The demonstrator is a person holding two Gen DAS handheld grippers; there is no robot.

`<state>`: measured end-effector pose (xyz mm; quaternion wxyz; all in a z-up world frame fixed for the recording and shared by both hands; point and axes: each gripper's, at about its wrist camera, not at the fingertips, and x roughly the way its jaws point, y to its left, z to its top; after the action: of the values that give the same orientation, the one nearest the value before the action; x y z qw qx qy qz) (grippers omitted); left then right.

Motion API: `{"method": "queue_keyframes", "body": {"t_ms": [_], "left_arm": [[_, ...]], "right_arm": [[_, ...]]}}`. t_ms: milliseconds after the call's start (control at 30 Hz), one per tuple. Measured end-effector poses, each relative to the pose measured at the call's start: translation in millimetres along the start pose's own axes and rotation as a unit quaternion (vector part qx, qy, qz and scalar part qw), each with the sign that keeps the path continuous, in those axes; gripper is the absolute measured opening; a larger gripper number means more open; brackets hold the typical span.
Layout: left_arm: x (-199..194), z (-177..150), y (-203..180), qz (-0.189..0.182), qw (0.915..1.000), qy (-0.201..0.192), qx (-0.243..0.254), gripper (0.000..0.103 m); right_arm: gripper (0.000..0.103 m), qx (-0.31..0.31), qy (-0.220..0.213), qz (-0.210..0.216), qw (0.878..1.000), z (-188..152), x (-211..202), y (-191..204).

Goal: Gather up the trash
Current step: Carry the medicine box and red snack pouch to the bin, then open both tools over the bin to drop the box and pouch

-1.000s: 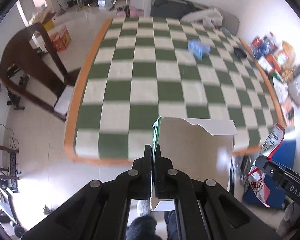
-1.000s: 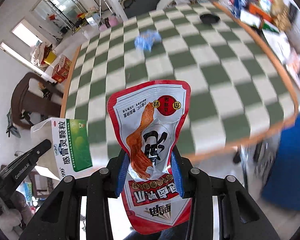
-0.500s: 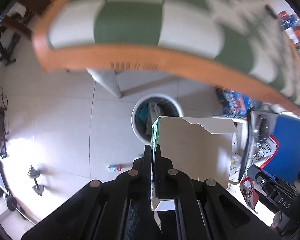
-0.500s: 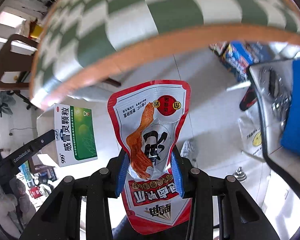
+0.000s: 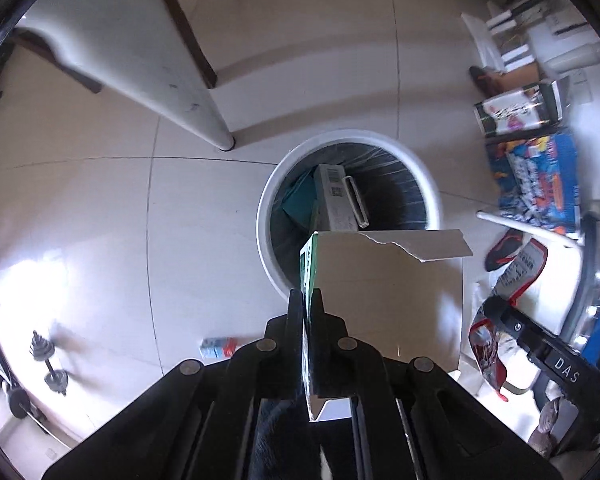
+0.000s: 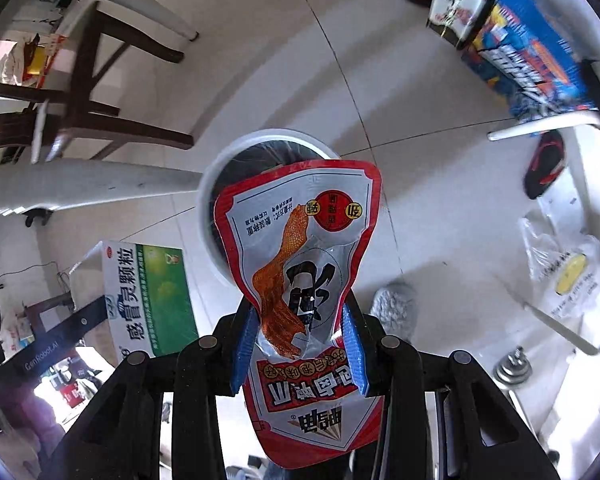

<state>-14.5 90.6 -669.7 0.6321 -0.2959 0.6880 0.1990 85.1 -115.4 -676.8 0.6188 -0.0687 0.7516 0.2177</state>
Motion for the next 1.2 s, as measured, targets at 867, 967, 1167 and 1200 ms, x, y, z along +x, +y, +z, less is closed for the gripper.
{"method": "queue_keyframes", "body": {"t_ms": [867,967,1167,1200], "left_arm": [[5.7,-14.9,13.7,0.058,0.9979,-0.028,0.006,0.103],[-8.7,-26.0,8.4,0.053,0.9981,-0.028,0.006,0.103],[-46.9,-52.9,0.5,0.041,0.9986,-0.034,0.000,0.103],[-54.9,-57.9,-0.6,0.041,0.9986,-0.035,-0.002,0.103]], "right_arm": [[0.103,-0.053,-0.019,-0.098,0.994,18.2,68.8,-5.6],[0.103,-0.057,-0.032,-0.107,0.992,10.4,51.1,-0.9],[0.103,-0.072,-0.051,-0.115,0.989,-10.8,9.8,10.4],[0.103,-0.075,-0.053,-0.115,0.989,-15.5,0.4,12.3]]}}
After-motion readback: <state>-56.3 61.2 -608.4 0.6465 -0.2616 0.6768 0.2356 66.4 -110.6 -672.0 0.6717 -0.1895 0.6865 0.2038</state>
